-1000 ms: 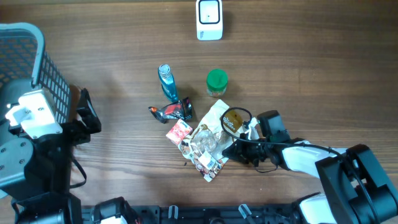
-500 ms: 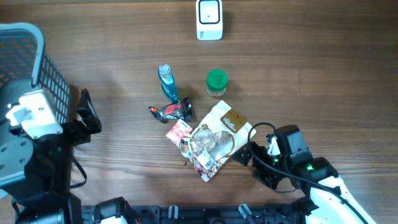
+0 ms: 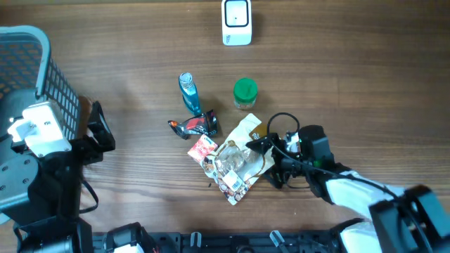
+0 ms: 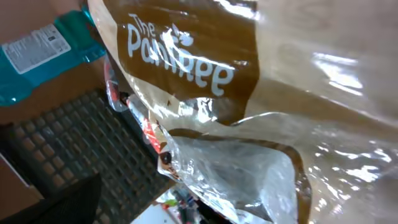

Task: Scan the item barcode
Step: 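Regrasp the flipped bag's edge with the right gripper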

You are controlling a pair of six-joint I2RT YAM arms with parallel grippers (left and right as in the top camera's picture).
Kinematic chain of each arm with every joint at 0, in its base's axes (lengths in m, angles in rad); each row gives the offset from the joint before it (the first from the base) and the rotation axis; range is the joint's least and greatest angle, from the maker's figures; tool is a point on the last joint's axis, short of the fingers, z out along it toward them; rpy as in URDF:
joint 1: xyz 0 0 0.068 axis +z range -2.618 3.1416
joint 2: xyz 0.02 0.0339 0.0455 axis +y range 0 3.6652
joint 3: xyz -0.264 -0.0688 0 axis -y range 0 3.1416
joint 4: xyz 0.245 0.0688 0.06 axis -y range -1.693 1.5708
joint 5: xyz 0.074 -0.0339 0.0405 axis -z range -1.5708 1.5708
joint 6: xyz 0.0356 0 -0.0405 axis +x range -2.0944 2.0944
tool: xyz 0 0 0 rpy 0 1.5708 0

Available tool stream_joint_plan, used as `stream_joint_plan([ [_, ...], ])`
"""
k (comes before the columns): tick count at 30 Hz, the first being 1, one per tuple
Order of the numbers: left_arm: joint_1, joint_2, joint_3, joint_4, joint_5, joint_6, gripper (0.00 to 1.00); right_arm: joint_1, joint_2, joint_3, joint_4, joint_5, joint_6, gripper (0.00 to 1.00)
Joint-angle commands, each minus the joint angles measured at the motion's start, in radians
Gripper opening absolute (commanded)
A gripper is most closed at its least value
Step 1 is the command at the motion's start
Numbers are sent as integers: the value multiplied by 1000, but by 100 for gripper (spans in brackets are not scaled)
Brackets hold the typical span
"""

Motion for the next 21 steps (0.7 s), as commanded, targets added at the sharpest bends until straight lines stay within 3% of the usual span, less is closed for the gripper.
stream_joint_plan([
  [1, -5, -1, -2, 0, 5, -10, 100, 48, 122, -60, 56, 177, 33, 99],
  [4, -5, -1, -2, -1, 5, -10, 100, 77, 139, -60, 77, 256, 61, 86],
  [5, -5, -1, -2, -1, 5, -10, 100, 84, 139, -60, 88, 274, 66, 66],
  [7, -5, -1, -2, -4, 5, -10, 100, 89, 139, -60, 98, 315, 66, 43],
  [12, -5, -1, -2, -33, 5, -10, 100, 89, 139, -60, 132, 358, 53, 20],
  [14, -5, -1, -2, -33, 5, -10, 100, 89, 139, -60, 158, 377, 28, 4],
  [18, -5, -1, -2, -33, 5, -10, 100, 89, 138, -60, 205, 336, -28, 5],
  [21, -5, -1, -2, -33, 5, -10, 100, 89, 128, -60, 345, 221, -106, 5],
])
